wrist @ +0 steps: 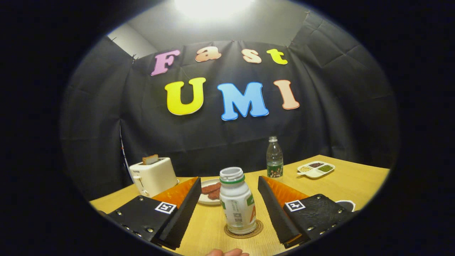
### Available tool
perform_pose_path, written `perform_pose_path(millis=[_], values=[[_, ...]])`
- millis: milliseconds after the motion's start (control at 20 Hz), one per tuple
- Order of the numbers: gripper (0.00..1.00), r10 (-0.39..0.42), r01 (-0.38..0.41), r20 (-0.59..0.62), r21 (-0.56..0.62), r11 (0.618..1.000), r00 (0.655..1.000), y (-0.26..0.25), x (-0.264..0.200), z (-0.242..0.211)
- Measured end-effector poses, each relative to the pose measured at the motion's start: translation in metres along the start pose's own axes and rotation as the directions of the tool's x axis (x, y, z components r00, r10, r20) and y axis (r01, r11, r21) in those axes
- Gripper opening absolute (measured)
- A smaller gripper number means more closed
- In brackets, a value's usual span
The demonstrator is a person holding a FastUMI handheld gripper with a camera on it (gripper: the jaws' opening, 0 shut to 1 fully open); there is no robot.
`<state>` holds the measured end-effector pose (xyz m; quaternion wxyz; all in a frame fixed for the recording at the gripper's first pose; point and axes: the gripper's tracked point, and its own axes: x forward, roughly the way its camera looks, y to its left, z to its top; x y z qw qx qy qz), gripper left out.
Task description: Take the bottle from table, then pour the juice into the cup, finally place the bottle on the coaster
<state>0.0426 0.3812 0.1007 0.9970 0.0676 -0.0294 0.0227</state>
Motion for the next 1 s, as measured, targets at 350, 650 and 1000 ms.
perform_pose_path(millis=[350, 650, 1000], values=[[0.96, 0.049, -0.046, 0.116, -0.033, 0.998, 0.992, 0.008, -0.039, 0.091], [0.96, 0.092, -0.091, 0.171, -0.015, 0.996, 0.981, -0.034, -0.061, 0.117], [0.96, -0.027, 0.066, 0.236, -0.156, 0.986, 0.971, -0.207, -0.068, 0.112]])
